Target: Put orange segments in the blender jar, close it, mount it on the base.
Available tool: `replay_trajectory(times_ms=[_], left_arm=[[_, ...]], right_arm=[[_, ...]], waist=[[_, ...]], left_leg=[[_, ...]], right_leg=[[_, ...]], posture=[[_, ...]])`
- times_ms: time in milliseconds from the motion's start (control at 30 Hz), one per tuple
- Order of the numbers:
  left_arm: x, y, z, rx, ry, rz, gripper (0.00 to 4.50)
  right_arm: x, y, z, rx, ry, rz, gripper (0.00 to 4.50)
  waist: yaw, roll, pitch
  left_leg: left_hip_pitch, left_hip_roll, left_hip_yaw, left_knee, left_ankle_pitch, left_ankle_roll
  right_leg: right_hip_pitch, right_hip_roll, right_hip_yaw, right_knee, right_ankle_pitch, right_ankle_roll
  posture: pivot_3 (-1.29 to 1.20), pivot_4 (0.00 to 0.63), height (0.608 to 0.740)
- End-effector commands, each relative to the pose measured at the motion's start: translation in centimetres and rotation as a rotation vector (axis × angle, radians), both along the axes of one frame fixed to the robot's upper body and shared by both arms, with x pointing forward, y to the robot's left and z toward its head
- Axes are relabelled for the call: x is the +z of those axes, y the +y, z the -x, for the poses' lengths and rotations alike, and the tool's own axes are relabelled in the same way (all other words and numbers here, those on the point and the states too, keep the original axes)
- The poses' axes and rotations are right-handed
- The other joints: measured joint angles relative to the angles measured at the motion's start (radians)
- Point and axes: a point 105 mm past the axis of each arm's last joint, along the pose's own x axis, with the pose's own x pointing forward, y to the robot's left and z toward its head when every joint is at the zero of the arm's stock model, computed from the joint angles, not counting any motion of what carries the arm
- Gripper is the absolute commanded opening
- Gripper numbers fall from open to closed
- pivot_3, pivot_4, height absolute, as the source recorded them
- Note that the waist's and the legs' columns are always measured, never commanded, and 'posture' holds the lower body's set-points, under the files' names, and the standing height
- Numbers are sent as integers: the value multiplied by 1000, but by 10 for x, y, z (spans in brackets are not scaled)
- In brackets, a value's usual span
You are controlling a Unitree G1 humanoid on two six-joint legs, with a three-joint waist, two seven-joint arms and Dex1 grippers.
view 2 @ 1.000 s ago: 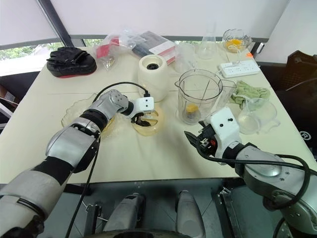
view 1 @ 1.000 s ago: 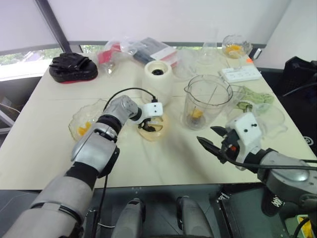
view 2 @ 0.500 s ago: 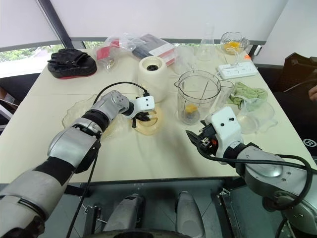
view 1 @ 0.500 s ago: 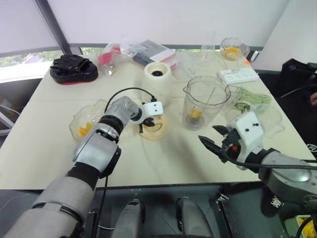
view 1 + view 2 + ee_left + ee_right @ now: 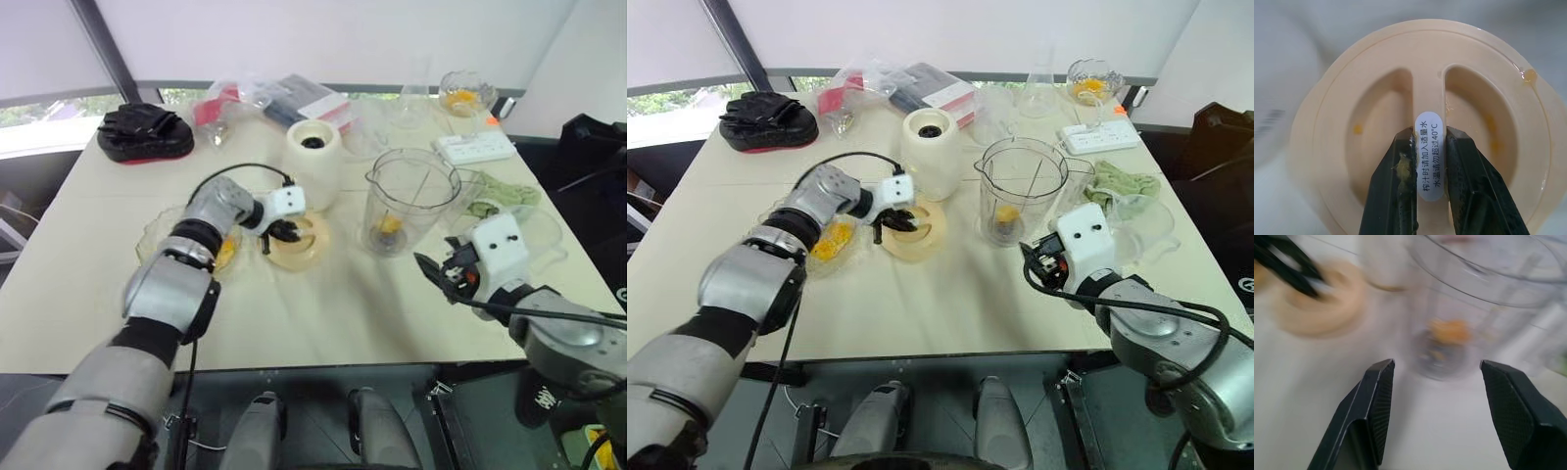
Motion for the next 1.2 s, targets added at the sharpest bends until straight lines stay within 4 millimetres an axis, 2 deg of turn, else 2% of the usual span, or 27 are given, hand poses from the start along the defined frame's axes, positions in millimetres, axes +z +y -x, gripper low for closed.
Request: replay_trajectory(times_ms=[33, 200, 300, 633, 967, 1200], left_arm=[[49, -9, -2, -73, -104, 143, 257], [78, -10, 1, -116, -150, 236, 257], [93, -9, 3, -133, -180, 276, 257], [121, -1, 11, -141, -232, 343, 257], [129, 5, 22, -146, -241, 339, 257], [128, 10, 28, -142, -242, 332, 257]], right_arm=[[8, -14, -10, -71, -114, 46, 2896], [5, -30, -26, -136, -192, 40, 2896], [-4, -41, -35, -176, -207, 10, 2896], [-11, -50, -67, -207, -274, -71, 2896], [-10, -57, -91, -243, -308, -96, 2896], [-12, -57, -108, -260, -310, -149, 2896]], waist=[[0, 0, 0], [-3, 0, 0], [-7, 0, 0], [-11, 1, 0], [-10, 1, 0], [-13, 2, 1]], left_leg=[[0, 0, 0, 0, 0, 0], [0, 0, 0, 0, 0, 0], [1, 0, 0, 0, 0, 0], [1, 0, 0, 0, 0, 0], [1, 0, 0, 0, 0, 0], [2, 0, 0, -1, 0, 0]], right_leg=[[0, 0, 0, 0, 0, 0], [0, 0, 0, 0, 0, 0], [0, 0, 0, 1, 0, 0], [0, 0, 0, 1, 0, 0], [0, 0, 0, 1, 0, 0], [0, 0, 1, 2, 0, 0]], posture=[[0, 150, 740], [0, 150, 740], [0, 150, 740], [0, 150, 740], [0, 150, 740], [0, 150, 740]])
